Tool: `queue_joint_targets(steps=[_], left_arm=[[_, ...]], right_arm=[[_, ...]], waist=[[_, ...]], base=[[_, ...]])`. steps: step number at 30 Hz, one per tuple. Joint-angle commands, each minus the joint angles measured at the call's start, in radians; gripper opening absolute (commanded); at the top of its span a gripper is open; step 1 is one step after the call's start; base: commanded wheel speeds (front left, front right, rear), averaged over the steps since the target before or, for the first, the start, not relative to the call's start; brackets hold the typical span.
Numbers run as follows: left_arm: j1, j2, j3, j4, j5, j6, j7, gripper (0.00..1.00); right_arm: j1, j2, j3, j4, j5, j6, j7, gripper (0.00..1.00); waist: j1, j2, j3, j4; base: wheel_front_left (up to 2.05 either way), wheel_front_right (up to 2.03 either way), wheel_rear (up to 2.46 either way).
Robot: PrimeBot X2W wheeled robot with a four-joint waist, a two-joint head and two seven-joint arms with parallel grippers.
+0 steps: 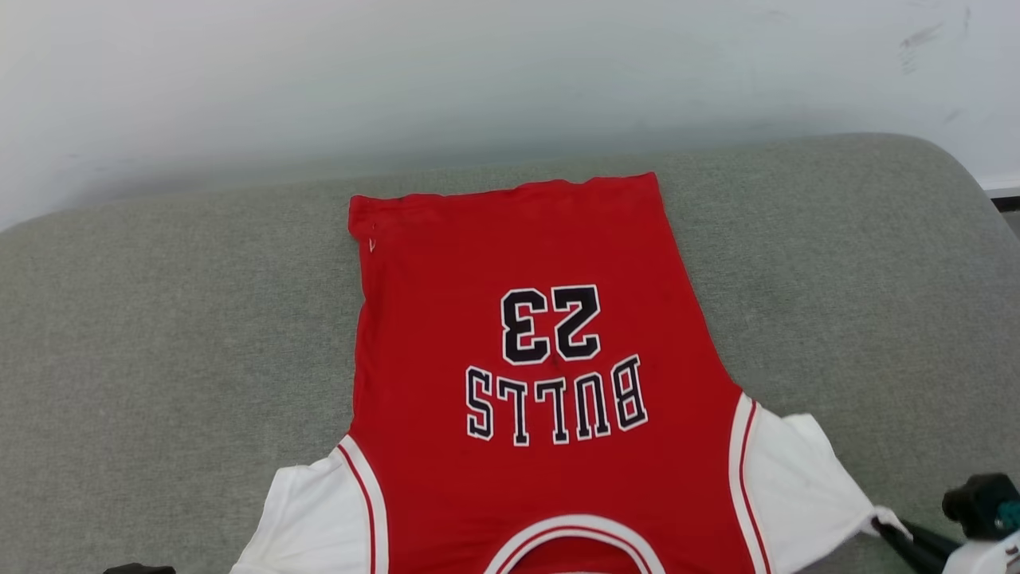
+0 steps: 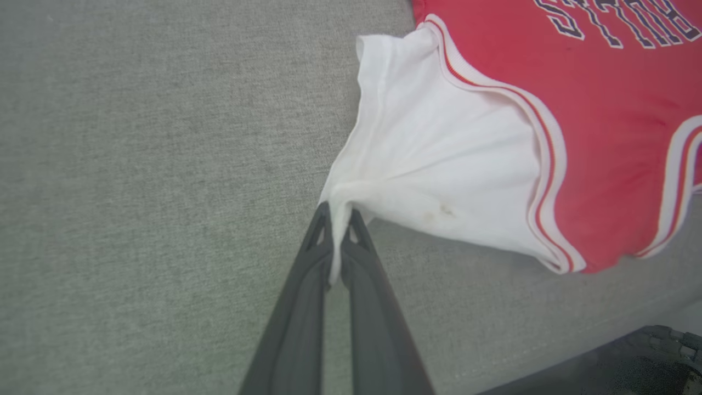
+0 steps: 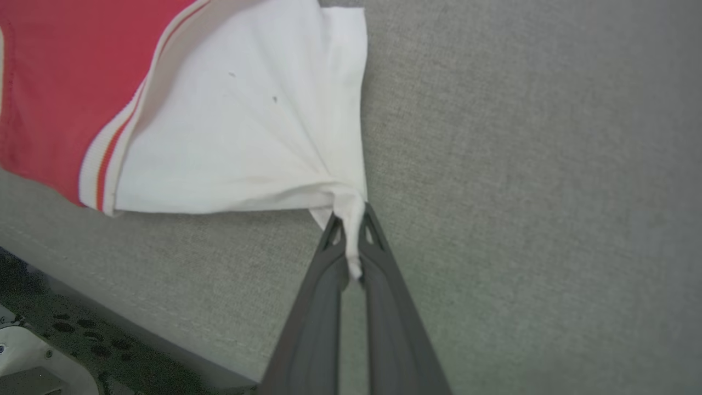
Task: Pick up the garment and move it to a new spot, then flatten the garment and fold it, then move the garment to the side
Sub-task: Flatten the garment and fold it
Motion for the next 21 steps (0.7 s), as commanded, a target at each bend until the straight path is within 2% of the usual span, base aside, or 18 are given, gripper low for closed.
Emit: queue_joint_targets(steps=[1, 6, 9, 10, 15, 21], left_arm=[[0.016, 0.010, 0.011, -0.001, 0.005, 0.013, -0.006, 0.00], [0.038, 0.001, 0.032, -0.029, 0.026, 0.024, -0.007, 0.00], [0.022, -0.008, 0.052, -0.052, 0.052, 0.029, -0.007, 0.00], [0.016, -0.010, 0.059, -0.061, 0.065, 0.033, -0.007, 0.00], [-0.001, -0.011, 0.084, -0.114, 0.118, 0.053, -0.007, 0.00], [-0.040, -0.030, 0.118, -0.192, 0.176, 0.081, -0.006, 0.00]], right_arm=[[0.032, -0.012, -0.013, -0.009, -0.006, -0.002, 0.013, 0.00], [0.098, -0.019, -0.078, -0.070, -0.018, -0.002, 0.084, 0.00], [0.101, 0.000, -0.134, -0.102, -0.045, -0.002, 0.115, 0.26], [0.093, 0.002, -0.159, -0.115, -0.051, -0.002, 0.125, 1.00], [0.043, -0.007, -0.295, -0.225, -0.082, -0.001, 0.173, 1.00], [-0.088, -0.017, -0.528, -0.383, -0.134, -0.001, 0.249, 1.00]], waist=[[0.0003, 0.0000, 0.000, 0.002], [0.0003, 0.0000, 0.010, 0.009], [0.0003, 0.0000, 0.022, 0.011], [0.0003, 0.0000, 0.028, 0.014], [0.0003, 0.0000, 0.064, 0.025], [0.0003, 0.0000, 0.150, 0.057]], base=[[0.00, 0.00, 0.00], [0.00, 0.00, 0.00], [0.00, 0.00, 0.00], [0.00, 0.00, 0.00], [0.00, 0.00, 0.00], [0.00, 0.00, 0.00]])
